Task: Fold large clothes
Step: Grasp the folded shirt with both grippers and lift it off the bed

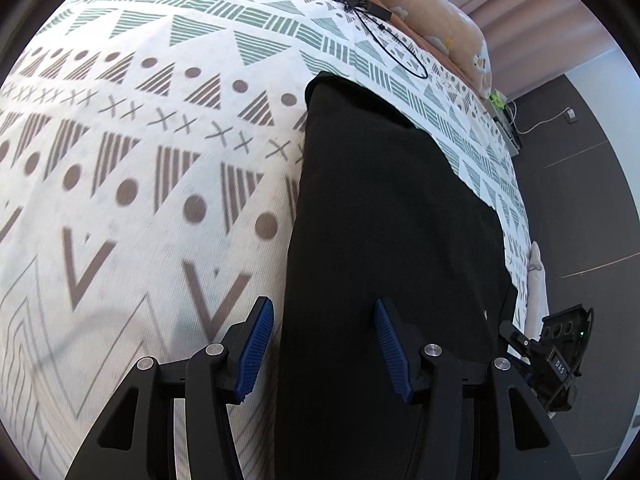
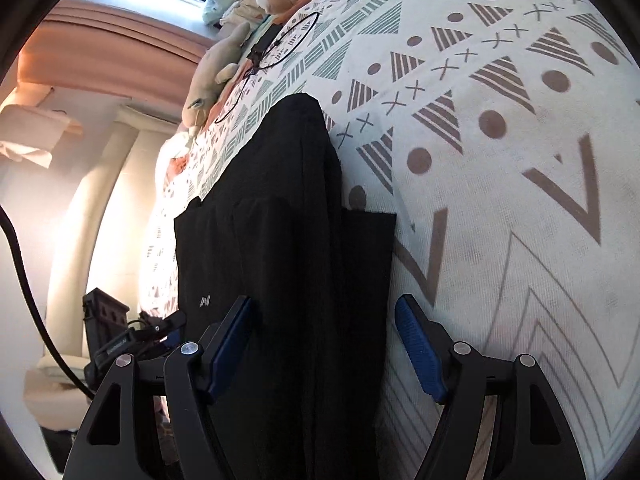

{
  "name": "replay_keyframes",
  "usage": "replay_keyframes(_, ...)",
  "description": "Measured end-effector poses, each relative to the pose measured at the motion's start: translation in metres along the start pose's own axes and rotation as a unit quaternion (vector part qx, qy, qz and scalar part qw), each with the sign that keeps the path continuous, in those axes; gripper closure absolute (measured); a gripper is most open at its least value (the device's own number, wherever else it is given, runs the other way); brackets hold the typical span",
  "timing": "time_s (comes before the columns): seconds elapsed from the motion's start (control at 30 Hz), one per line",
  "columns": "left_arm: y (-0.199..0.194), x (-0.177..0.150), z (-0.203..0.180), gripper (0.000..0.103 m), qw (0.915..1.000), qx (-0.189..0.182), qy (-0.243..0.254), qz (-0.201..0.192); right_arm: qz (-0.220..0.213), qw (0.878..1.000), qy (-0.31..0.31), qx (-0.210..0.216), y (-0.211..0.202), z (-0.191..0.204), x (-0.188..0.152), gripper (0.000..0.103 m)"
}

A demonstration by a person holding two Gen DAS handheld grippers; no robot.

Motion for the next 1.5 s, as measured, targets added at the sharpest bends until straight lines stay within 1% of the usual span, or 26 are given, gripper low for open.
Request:
replay_keyframes(0.17, 0.012, 0.012, -0.001, 0.049, 0.9999, -0.011, 0.000, -0.004, 0.007, 0.999, 0.010, 0.032, 0.011, -0.004, 0.012, 0.031)
replay_keyframes(0.2, 0.014, 0.014, -0.002, 0.049, 0.9999, -0.011, -0.002, -0.006, 0.009, 0.999, 0.009, 0.036, 0.012, -0.004, 0.014, 0.032)
replay_keyframes(0.27, 0.020, 0.019, -0.002, 0.049, 0.9999, -0.012, -0.006, -0.010, 0.010, 0.999, 0.008, 0.042, 0.015, -0.005, 0.016, 0.038)
replay_keyframes(0.3, 0.021, 0.020, -0.001, 0.049, 0.9998, -0.014, -0.008, -0.010, 0.011, 0.999, 0.008, 0.044, 0.017, -0.006, 0.017, 0.044)
replay_keyframes(0.33, 0.022, 0.021, 0.000, 0.049, 0.9998, -0.015, -0.012, -0.011, 0.013, 0.999, 0.008, 0.047, 0.018, -0.006, 0.017, 0.054)
replay_keyframes(0.37, 0.021, 0.021, -0.001, 0.051, 0.9997, -0.017, -0.015, -0.012, 0.018, 0.999, 0.009, 0.048, 0.020, -0.006, 0.017, 0.060)
replay_keyframes(0.4, 0.020, 0.021, -0.001, 0.055, 0.9996, -0.018, -0.018, -0.013, 0.021, 0.998, 0.012, 0.052, 0.021, -0.005, 0.017, 0.070)
replay_keyframes(0.43, 0.018, 0.021, -0.002, 0.060, 0.9995, -0.018, -0.021, -0.013, 0.018, 0.999, 0.010, 0.051, 0.019, -0.002, 0.016, 0.075)
replay_keyframes(0.47, 0.016, 0.020, -0.004, 0.063, 0.9995, -0.017, -0.021, -0.016, 0.013, 0.999, -0.001, 0.046, 0.018, 0.003, 0.015, 0.079)
replay_keyframes(0.5, 0.011, 0.019, -0.006, 0.068, 0.9995, -0.015, -0.018, -0.021, 0.007, 0.999, -0.016, 0.044, 0.015, 0.011, 0.013, 0.084)
replay_keyframes(0.53, 0.007, 0.017, -0.007, 0.072, 0.9995, -0.014, -0.016, -0.025, -0.002, 0.999, -0.035, 0.040, 0.009, 0.022, 0.010, 0.086)
replay_keyframes(0.63, -0.009, 0.016, -0.017, 0.079, 0.9989, -0.022, -0.009, -0.041, -0.017, 0.997, -0.061, 0.038, -0.003, 0.045, 0.007, 0.090)
replay_keyframes(0.7, -0.023, 0.011, -0.019, 0.080, 0.9982, -0.028, -0.006, -0.053, -0.027, 0.996, -0.075, 0.038, -0.013, 0.061, 0.003, 0.090)
replay_keyframes(0.9, -0.078, -0.005, -0.028, 0.081, 0.9945, -0.049, 0.000, -0.092, -0.054, 0.993, -0.092, 0.053, -0.045, 0.096, -0.015, 0.090)
replay_keyframes(1.13, -0.144, -0.019, -0.030, 0.081, 0.9874, -0.064, 0.008, -0.145, -0.069, 0.987, -0.124, 0.076, -0.073, 0.145, -0.041, 0.090)
replay_keyframes(1.3, -0.183, -0.023, -0.020, 0.081, 0.9825, -0.070, 0.001, -0.173, -0.072, 0.982, -0.153, 0.089, -0.078, 0.180, -0.058, 0.090)
replay_keyframes(1.5, -0.232, -0.031, 0.011, 0.081, 0.9766, -0.067, -0.011, -0.204, -0.065, 0.974, -0.189, 0.110, -0.068, 0.229, -0.074, 0.090)
Point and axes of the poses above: each gripper's, at about its wrist camera, not at the fingertips, and y roughly the way its jaws point, z to its left, x to its top, the point moved 3 cm from there along y, roughly the way its jaws point, and after that the axes turned 6 degrees about x, right-handed, at the moved point
